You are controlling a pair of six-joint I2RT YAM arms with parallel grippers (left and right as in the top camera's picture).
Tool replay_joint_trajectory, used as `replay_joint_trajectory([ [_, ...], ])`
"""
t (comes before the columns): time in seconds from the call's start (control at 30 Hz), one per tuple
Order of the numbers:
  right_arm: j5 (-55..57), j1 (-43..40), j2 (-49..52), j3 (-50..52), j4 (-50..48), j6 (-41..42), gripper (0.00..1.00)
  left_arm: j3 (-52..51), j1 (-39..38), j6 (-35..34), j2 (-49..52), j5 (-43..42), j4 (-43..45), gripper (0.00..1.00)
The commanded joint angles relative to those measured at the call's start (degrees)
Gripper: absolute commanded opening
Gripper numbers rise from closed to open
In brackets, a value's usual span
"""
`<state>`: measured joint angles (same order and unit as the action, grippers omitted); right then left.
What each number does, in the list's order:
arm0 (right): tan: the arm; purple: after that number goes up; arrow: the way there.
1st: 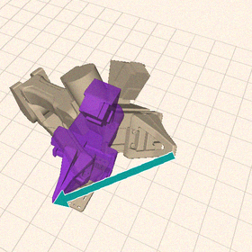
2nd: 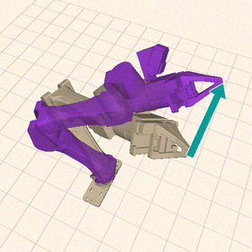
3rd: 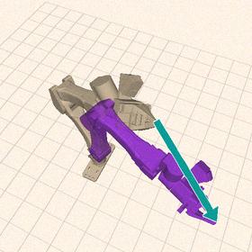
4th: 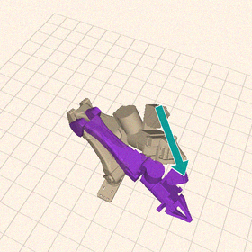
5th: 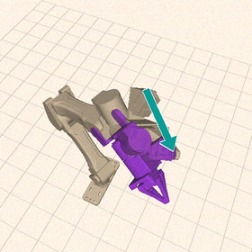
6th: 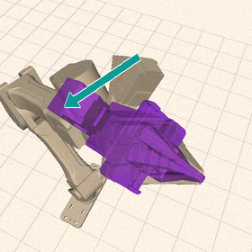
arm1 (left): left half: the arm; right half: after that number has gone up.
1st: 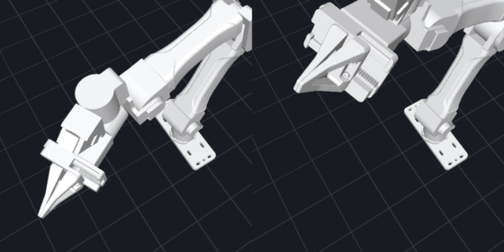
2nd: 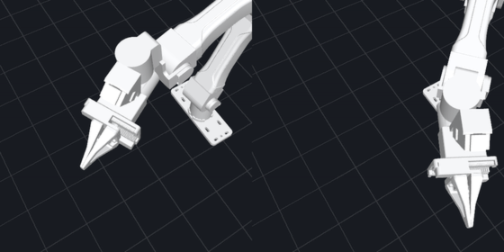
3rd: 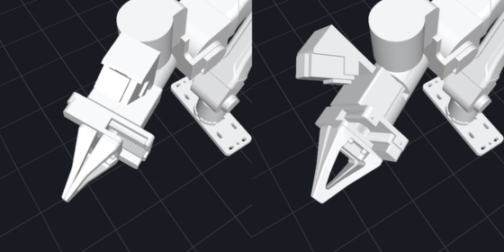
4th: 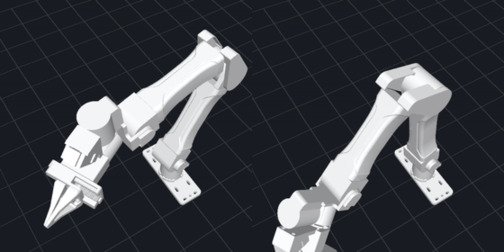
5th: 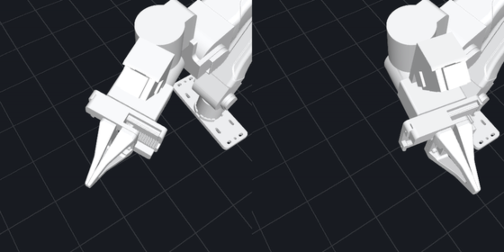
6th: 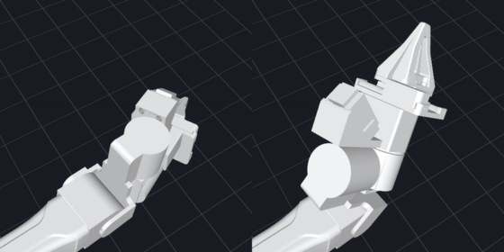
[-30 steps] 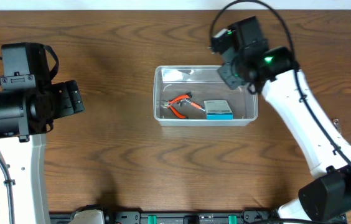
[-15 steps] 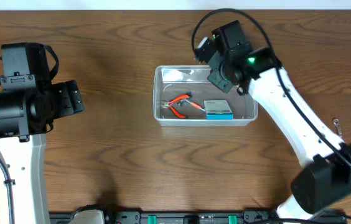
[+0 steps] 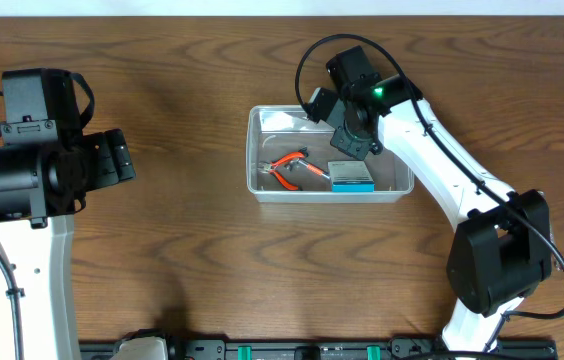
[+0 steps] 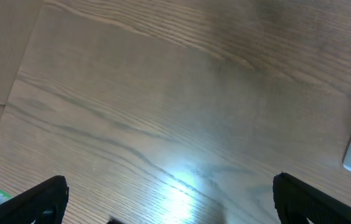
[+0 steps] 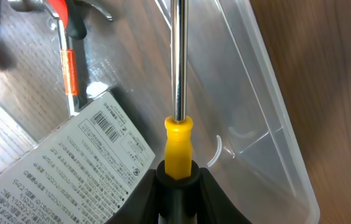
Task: Pack container
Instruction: 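Lower the screwdriver into the container and open the right gripper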
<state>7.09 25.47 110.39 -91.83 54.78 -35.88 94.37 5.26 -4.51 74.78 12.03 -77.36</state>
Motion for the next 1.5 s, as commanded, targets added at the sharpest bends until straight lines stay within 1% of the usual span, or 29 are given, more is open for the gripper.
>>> replay_joint_trajectory([
  [0.0, -0.5, 0.3, 2.1, -0.6, 0.3, -2.0, 0.02, 0.3, 0.3, -0.5, 0.1, 0.5, -0.1, 0.98],
  [0.4, -2.2, 0.3, 4.3, -0.5, 0.7, -3.0, 0.02, 0.3, 0.3, -0.5, 0.1, 0.5, -0.1, 0.98],
  [0.5, -2.2, 0.3, 4.4, -0.5, 0.7, -3.0, 0.04, 0.3, 0.3, -0.5, 0.1, 0.5, -0.1, 0.98],
  [0.73, -2.2, 0.3, 4.4, -0.5, 0.7, -3.0, 0.14, 0.3, 0.3, -0.5, 0.1, 0.5, -0.1, 0.98],
  [0.8, -2.2, 0.3, 4.4, -0.5, 0.7, -3.0, 0.2, 0.3, 0.3, -0.5, 0.1, 0.5, -0.1, 0.98],
  [0.83, -2.2, 0.3, 4.4, -0.5, 0.7, -3.0, 0.25, 0.3, 0.3, -0.5, 0.1, 0.5, -0.1, 0.98],
  [0.9, -2.2, 0.3, 4.4, -0.5, 0.7, -3.0, 0.38, 0.3, 0.3, -0.5, 0.1, 0.5, -0.1, 0.98],
  [0.93, -2.2, 0.3, 4.4, -0.5, 0.7, -3.0, 0.43, 0.3, 0.3, -0.5, 0.1, 0.5, -0.1, 0.98],
  [1.0, -2.2, 0.3, 4.4, -0.5, 0.7, -3.0, 0.6, 0.3, 0.3, -0.5, 0.1, 0.5, -0.1, 0.98],
  [1.07, -2.2, 0.3, 4.4, -0.5, 0.6, -3.0, 0.67, 0.3, 0.3, -0.5, 0.1, 0.5, -0.1, 0.98],
  [1.1, -2.2, 0.3, 4.4, -0.5, 0.5, -3.0, 0.74, 0.3, 0.3, -0.5, 0.1, 0.5, -0.1, 0.98],
  [1.17, -2.2, 0.3, 4.4, -0.9, 0.5, -3.0, 0.83, 0.3, 0.3, -0.5, 0.1, 0.5, -0.1, 0.98],
  [1.27, -2.2, 0.5, 4.0, -2.1, 0.8, -1.0, 0.96, 0.3, 0.3, -0.5, 0.1, 0.5, -0.1, 0.98],
  [1.3, -2.2, 0.5, 3.5, -2.8, 1.0, 0.1, 0.99, 0.3, 0.3, -0.5, 0.1, 0.5, -0.1, 0.98],
  [1.4, -1.9, 0.5, 1.6, -5.7, 2.4, 3.8, 0.99, 0.3, 0.3, -0.5, 0.1, 0.5, -0.1, 0.98],
  [1.47, -1.0, 0.3, -0.5, -8.1, 3.4, 8.0, 0.99, 0.3, 0.3, -0.5, 0.1, 0.5, -0.1, 0.98],
])
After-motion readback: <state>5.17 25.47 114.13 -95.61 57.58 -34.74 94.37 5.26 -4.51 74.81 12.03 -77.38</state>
